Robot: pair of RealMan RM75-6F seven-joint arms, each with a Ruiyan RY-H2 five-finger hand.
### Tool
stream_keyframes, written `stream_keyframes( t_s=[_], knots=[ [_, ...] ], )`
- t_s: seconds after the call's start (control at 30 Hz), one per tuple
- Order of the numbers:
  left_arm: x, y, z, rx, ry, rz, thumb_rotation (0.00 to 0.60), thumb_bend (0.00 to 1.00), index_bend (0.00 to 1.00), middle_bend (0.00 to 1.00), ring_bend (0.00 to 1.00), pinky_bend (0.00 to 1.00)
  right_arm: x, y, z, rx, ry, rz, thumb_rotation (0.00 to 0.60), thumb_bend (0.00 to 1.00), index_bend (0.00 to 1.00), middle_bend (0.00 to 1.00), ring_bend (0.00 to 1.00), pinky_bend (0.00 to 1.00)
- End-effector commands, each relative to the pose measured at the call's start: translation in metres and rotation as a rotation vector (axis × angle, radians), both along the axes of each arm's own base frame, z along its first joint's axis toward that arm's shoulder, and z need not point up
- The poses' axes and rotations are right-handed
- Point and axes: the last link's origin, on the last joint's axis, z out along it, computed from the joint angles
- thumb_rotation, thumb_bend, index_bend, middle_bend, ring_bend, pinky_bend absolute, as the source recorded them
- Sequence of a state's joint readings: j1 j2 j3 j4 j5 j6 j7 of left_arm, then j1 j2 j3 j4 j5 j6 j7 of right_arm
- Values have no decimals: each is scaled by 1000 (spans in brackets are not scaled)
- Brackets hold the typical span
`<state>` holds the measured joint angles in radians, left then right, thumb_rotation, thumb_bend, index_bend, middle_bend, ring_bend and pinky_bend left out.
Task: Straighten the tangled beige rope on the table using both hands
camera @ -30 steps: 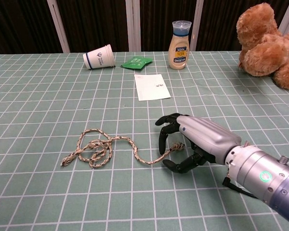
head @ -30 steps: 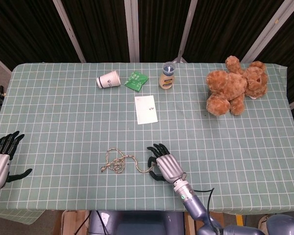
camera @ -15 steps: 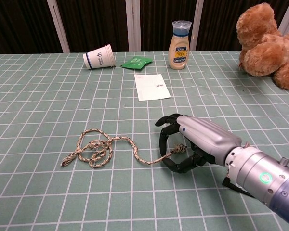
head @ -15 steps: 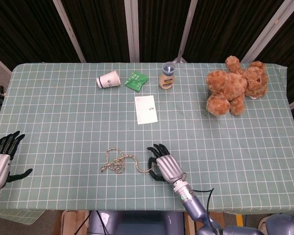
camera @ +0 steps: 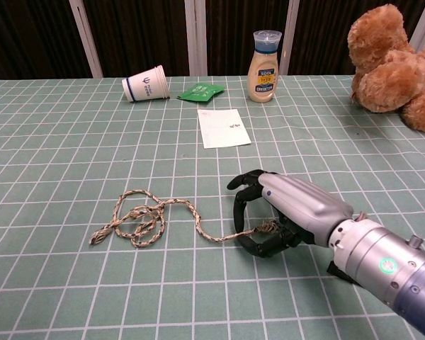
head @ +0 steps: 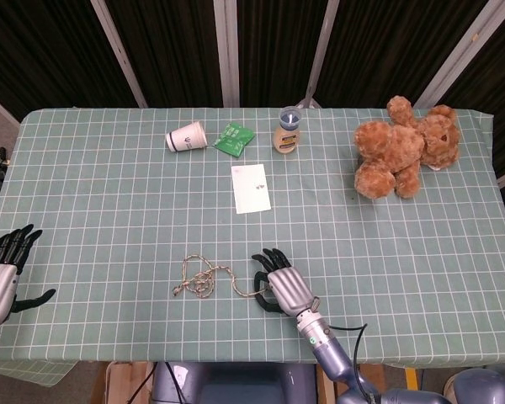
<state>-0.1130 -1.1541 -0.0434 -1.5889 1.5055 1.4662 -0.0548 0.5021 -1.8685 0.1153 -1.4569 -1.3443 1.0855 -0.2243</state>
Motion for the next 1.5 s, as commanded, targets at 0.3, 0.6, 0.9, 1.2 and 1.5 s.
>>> stream_keyframes(
  t_s=[0.3, 0.6, 0.9, 1.2, 1.5],
  knots=[
    [2, 1, -1, -4, 8, -7, 600, 36, 0, 0, 0, 0, -5, 0, 3, -15, 2, -10, 600, 446, 636, 196, 0, 0],
    [24, 14, -1, -30, 42, -57, 600, 106, 79, 0, 0, 0, -9, -16, 30, -73, 4, -8, 600, 447, 636, 196, 0, 0],
    [72, 34, -24, -167, 40, -117, 600, 198, 247, 16, 0, 0, -15, -24, 55, -107, 14, -15, 600, 447, 636, 196, 0, 0],
    [109, 39, -72, -281, 45, -146, 600, 257, 366, 64, 0, 0, -17, -24, 66, -116, 16, -30, 600, 446, 636, 196, 0, 0],
    [130, 37, -116, -349, -9, -108, 600, 358, 415, 83, 0, 0, -21, -24, 68, -117, 26, -50, 600, 446, 636, 196, 0, 0]
  ],
)
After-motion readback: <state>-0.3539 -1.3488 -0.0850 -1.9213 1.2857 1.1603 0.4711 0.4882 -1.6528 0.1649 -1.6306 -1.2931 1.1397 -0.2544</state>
